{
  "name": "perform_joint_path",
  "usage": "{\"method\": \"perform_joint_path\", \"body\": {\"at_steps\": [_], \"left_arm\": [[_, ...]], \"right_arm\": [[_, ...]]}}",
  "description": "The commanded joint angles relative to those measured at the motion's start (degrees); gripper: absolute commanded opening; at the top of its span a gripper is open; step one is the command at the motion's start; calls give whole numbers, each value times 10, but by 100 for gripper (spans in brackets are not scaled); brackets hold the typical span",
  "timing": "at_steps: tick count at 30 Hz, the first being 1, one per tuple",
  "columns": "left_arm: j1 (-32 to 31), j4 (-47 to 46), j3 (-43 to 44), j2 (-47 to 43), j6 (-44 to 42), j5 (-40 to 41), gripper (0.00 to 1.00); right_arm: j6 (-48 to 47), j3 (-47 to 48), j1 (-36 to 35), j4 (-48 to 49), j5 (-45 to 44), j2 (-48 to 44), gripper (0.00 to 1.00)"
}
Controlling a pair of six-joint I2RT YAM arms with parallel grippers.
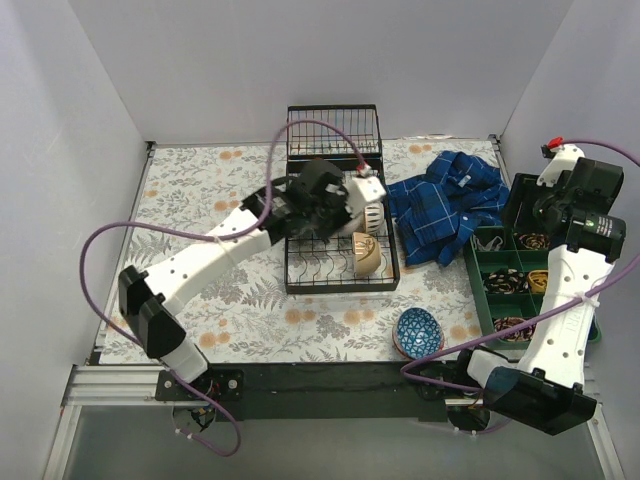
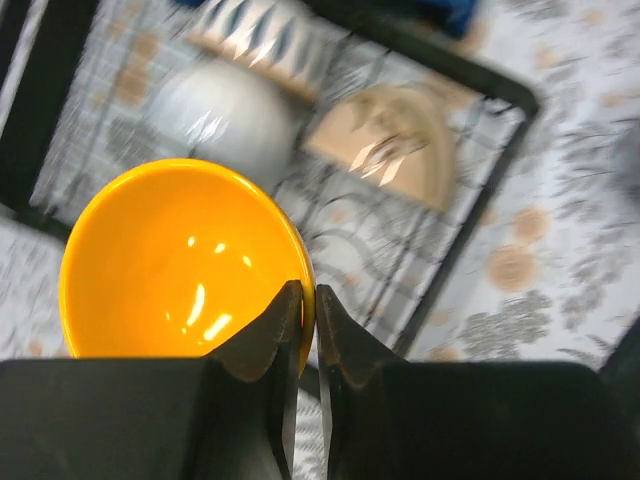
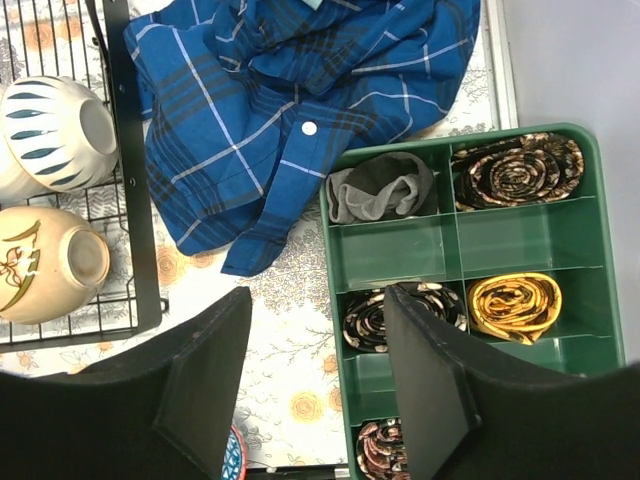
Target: Load the bowls into the dish rack
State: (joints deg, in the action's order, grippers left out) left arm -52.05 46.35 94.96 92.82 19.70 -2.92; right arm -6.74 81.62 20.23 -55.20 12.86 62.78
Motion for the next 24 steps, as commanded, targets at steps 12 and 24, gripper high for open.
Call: {"method": "perform_joint_path", "body": {"at_steps": [12, 24], "left_arm": [[289, -104, -316, -190, -21, -38, 0], [325, -203, -414, -140, 16, -41, 0]], "right_arm": [[-7, -40, 2, 22, 33, 19, 67], [-19, -48, 2, 22, 23, 33, 67]]}}
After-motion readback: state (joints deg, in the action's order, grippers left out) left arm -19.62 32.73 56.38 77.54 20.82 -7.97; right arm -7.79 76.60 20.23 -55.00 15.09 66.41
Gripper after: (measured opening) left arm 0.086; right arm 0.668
